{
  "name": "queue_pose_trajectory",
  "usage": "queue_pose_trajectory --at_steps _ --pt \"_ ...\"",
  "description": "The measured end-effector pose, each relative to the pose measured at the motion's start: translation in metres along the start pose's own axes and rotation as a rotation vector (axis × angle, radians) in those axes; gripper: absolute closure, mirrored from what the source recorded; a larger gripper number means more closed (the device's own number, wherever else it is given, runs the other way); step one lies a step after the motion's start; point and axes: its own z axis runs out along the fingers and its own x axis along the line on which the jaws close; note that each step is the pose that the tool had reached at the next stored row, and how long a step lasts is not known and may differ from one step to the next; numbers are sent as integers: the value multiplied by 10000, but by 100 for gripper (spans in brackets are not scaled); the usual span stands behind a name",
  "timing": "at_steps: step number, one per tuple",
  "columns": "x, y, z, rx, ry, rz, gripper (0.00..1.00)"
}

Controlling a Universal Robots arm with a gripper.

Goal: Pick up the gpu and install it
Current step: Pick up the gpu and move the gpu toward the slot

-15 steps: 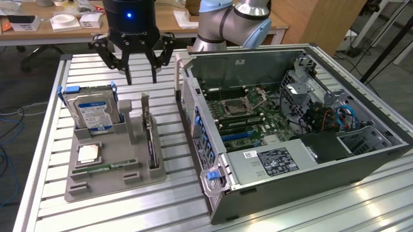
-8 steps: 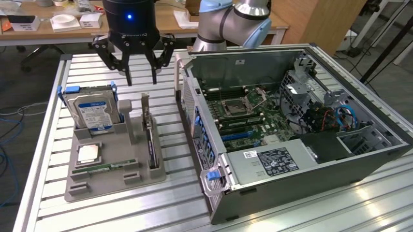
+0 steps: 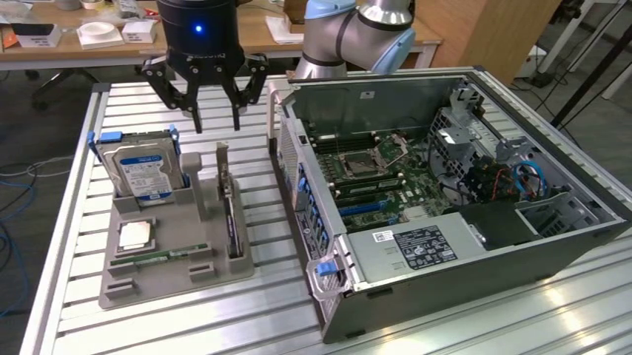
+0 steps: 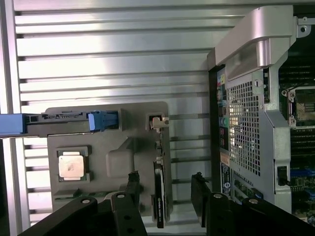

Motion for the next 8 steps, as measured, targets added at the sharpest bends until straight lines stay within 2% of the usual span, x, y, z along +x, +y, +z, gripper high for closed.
queue_pose_trajectory --at_steps 8 --pt "1 -1 27 0 0 0 45"
